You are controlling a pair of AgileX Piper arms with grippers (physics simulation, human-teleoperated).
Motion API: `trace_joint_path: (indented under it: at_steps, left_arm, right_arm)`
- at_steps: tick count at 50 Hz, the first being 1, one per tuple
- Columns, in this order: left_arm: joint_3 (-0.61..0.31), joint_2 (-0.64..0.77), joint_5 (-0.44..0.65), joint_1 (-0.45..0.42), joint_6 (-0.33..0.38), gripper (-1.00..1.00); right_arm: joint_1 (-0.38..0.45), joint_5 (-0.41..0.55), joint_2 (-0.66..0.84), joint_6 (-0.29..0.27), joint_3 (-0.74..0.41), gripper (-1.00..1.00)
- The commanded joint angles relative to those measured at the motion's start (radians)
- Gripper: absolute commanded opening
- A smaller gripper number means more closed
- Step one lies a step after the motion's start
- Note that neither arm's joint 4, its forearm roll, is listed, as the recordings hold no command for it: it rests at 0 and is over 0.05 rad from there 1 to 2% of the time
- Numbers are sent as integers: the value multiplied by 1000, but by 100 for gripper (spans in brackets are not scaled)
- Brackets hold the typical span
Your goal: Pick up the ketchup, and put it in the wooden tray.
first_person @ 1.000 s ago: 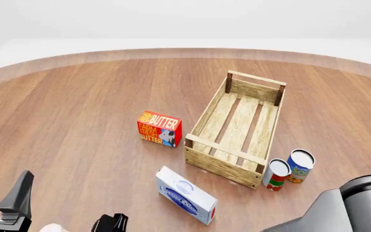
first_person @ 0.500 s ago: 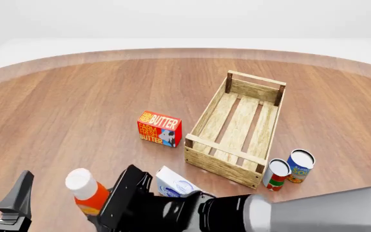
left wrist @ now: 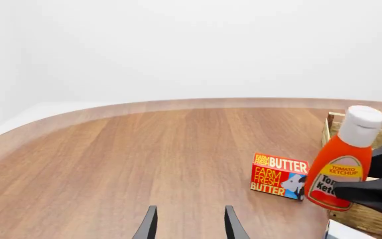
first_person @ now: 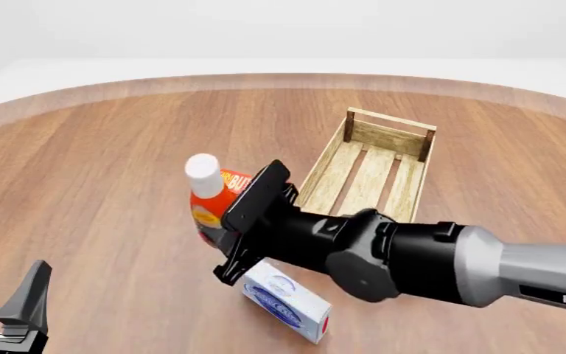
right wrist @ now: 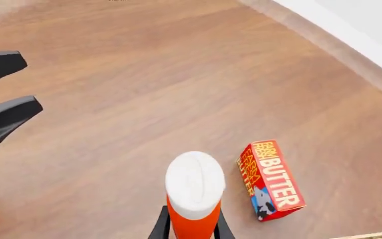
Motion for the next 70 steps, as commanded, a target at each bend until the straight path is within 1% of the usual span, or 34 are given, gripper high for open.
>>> trace_joint_path:
  at_steps: [1, 2, 3, 9, 16, 24, 26, 33, 45, 53, 62, 70]
  left_arm:
    - [0, 0, 0, 0, 0, 100]
    - [0, 0, 0, 0, 0, 100]
    - [0, 0, 0, 0, 0, 100]
    - [0, 0, 0, 0, 0, 100]
    - [0, 0, 0, 0, 0, 100]
    - [0, 0, 0, 0, 0, 100]
    - [0, 0, 0, 0, 0, 100]
    - [0, 0, 0, 0, 0, 100]
    - [0, 0, 0, 0, 0, 100]
    - [0, 0, 0, 0, 0, 100]
    - [0, 0, 0, 0, 0, 100]
    - [0, 0, 0, 0, 0, 100]
  right_arm:
    - [-121, 25, -63, 6, 15, -100]
    - [-143, 25, -77, 6, 24, -100]
    - [-143, 25, -77, 6, 24, -100]
    - [-218, 33, -102, -2, 49, -100]
    - [-284, 34, -129, 1, 77, -100]
    - [-387, 15, -162, 6, 122, -100]
    - [-397, 15, -164, 7, 126, -100]
    - [-471, 1, -177, 3, 157, -100]
    - [-548, -28, -167, 2, 172, -100]
    - [-568, -53, -119, 8, 151, -100]
    - [-598, -116, -48, 22, 155, -100]
    - [-607, -198, 47, 32, 154, -100]
